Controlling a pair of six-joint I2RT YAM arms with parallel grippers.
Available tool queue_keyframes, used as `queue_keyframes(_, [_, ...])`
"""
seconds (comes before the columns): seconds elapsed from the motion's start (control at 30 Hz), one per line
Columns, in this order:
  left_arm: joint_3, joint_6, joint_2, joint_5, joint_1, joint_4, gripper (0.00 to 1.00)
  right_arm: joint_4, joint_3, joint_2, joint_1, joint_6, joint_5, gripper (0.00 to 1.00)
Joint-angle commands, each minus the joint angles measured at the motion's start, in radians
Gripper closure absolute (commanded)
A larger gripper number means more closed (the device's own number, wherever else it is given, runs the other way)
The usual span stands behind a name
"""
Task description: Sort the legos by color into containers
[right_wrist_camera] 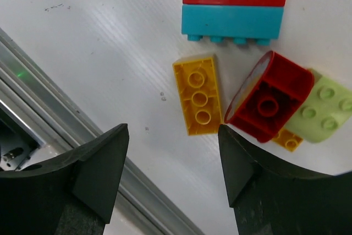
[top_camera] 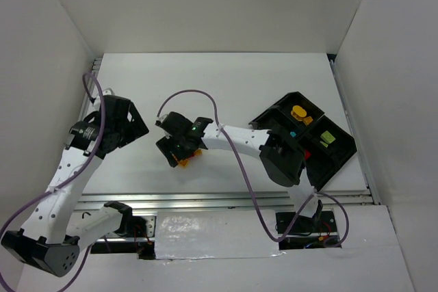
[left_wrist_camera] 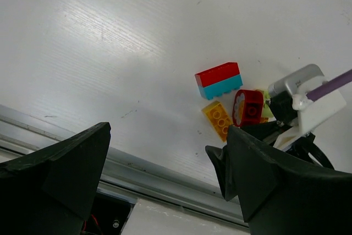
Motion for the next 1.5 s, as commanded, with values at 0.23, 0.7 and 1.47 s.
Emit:
queue_keyframes(0.23, [-0.021, 0.026, -0.05, -0.021, 0.007, -0.001, 0.01, 0.004, 0.163, 0.137, -0.004, -0.127, 0.037, 0.26])
queue_keyframes(0.7, [-0.013, 0.038, -0.064, -0.028, 0.007, 0.024, 0.0, -0.008, 0.12, 0.179, -0.018, -0.151, 0.076, 0.46])
queue_keyframes(1.47, [-0.048, 0.061, -0.052, 0.008, 0.009, 0.073, 0.0, 0.231, -0.226, -0.418, -0.235, 0.146, -0.257, 1.0])
